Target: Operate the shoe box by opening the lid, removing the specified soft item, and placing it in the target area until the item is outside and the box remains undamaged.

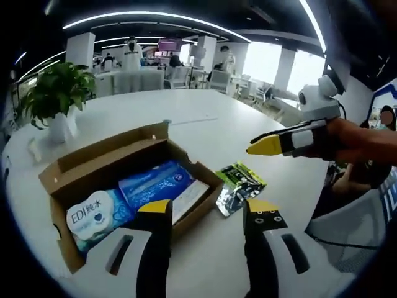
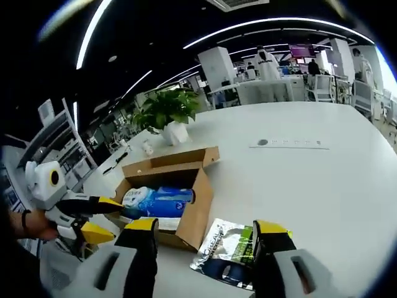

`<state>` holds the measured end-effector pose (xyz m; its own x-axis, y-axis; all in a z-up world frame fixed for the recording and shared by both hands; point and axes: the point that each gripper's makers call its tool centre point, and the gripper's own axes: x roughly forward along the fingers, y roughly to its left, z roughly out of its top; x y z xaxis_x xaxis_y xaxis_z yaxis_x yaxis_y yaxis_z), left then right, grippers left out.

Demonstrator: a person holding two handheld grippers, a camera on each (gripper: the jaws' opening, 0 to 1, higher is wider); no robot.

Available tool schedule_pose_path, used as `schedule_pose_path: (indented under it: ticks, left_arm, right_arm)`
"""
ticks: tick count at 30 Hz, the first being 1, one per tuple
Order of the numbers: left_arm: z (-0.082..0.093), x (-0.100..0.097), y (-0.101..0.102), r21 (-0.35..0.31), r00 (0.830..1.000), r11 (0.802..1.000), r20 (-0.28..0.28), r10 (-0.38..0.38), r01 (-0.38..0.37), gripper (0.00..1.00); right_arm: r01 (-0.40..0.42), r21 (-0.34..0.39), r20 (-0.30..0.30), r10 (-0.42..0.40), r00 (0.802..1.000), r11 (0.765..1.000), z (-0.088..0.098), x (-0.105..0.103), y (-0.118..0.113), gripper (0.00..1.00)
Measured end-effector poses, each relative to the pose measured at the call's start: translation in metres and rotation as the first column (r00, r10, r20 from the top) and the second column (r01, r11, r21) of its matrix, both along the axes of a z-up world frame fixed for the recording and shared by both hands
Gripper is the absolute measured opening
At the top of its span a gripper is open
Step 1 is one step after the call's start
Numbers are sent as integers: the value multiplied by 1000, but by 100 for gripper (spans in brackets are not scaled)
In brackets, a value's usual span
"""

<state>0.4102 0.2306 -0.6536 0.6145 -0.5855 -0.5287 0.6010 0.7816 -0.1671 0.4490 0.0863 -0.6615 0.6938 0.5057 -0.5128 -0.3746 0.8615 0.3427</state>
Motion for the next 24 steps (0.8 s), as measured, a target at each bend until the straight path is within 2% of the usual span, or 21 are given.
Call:
schedule_pose_path:
  ticks: [12, 24]
  left_arm:
    - [5, 5, 58, 7, 998, 998, 19, 67, -68, 48]
    - [6, 9, 120, 19, 987, 987, 37, 156, -156, 51]
  right_arm:
    - [-108, 9, 67, 108, 992, 994, 25, -2, 48, 64]
    - [-207, 7, 77, 206, 976, 978, 29, -4, 96, 66]
